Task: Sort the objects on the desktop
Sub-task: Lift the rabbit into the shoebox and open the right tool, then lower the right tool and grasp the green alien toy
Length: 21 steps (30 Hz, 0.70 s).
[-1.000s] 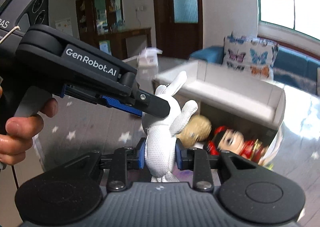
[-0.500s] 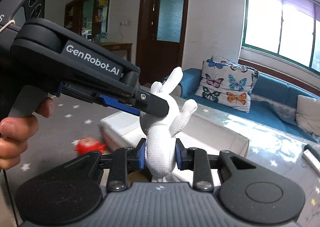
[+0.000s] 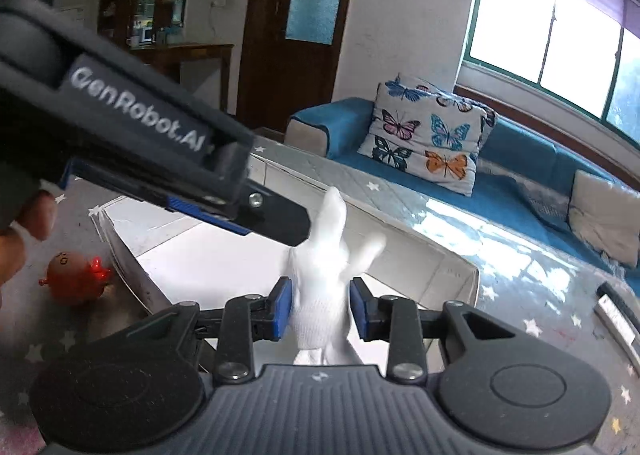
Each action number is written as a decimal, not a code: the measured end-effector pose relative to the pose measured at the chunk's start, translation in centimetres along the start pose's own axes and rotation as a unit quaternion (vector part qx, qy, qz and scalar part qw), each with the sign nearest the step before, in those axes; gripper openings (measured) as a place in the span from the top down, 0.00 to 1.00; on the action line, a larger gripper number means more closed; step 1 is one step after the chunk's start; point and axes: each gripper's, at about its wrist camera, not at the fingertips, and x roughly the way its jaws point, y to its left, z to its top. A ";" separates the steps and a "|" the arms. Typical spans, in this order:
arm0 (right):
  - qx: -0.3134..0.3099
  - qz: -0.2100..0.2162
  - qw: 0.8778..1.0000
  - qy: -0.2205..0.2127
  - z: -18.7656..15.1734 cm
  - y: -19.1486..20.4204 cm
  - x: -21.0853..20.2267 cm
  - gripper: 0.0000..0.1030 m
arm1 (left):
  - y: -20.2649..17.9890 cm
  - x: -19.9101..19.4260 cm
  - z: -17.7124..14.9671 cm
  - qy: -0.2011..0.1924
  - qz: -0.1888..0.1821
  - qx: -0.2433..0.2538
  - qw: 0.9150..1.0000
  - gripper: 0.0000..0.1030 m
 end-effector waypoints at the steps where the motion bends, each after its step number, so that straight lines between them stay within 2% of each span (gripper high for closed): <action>1: 0.002 0.000 1.000 0.000 -0.1 0.0 0.0 0.69 | 0.0 0.0 -0.1 0.000 0.002 0.003 1.000 0.65; 4: 0.004 -0.006 1.000 -0.005 -0.5 -0.2 -0.6 0.57 | -0.3 -0.5 -0.5 -0.002 0.008 0.009 1.000 0.65; 6: 0.006 -0.009 1.000 -0.010 -0.5 -0.4 -1.1 0.56 | -0.4 -0.9 -0.9 -0.003 0.010 0.011 1.000 0.65; 10: 0.008 -0.010 1.000 -0.018 -0.4 -1.0 -1.7 0.45 | -0.9 -1.7 -1.7 -0.003 0.013 0.016 1.000 0.65; 21: 0.016 -0.019 1.000 -0.019 -2.8 -0.7 -5.6 0.34 | -2.8 -4.4 -4.9 -0.002 0.017 0.048 0.999 0.65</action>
